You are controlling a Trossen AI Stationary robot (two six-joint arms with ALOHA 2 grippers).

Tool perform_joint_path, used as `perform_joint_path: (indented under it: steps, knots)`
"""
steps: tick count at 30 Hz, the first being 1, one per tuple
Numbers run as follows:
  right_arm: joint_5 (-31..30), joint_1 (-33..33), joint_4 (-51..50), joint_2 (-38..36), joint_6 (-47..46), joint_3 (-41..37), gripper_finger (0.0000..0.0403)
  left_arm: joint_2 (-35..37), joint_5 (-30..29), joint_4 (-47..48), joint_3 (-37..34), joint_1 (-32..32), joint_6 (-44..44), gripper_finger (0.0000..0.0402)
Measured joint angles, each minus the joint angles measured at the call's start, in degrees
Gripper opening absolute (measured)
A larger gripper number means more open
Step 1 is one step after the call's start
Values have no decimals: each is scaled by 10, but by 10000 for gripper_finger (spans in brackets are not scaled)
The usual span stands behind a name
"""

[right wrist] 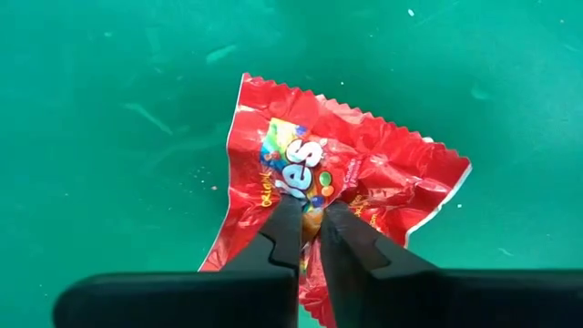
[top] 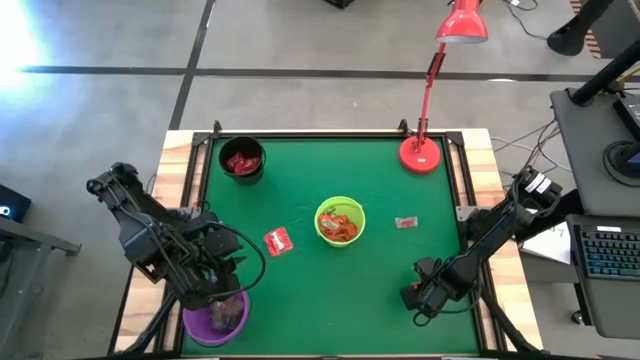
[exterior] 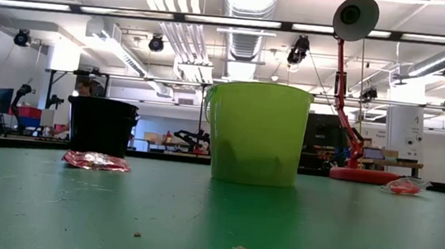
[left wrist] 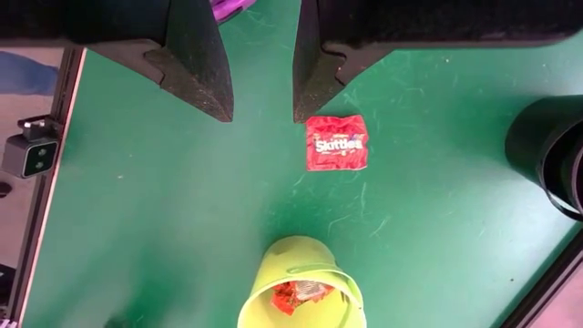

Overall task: Sort candy
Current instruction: Put the red candy into the black bucket

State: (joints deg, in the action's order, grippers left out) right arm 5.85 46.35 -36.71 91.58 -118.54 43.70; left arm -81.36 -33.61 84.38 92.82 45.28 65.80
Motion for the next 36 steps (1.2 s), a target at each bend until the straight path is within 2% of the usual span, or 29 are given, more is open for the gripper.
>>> perform_joint_path:
  steps: [6, 12, 22, 27, 36]
  knots:
    - [-1, 0, -23, -28, 6, 14, 10, 0, 0, -2, 0, -1, 6, 99]
    - [-18, 8, -126, -54, 12, 54, 10, 0, 0, 1, 0, -7, 20, 99]
    - [-25, 8, -141, -61, 27, 84, 10, 0, 0, 5, 0, -21, 10, 99]
    - [-51, 8, -150, -63, 41, 113, 10, 0, 1, 28, 0, -42, 8, 99]
    - [-129, -18, -281, -64, 91, 231, 10, 13, 1, 56, 2, -91, -52, 99]
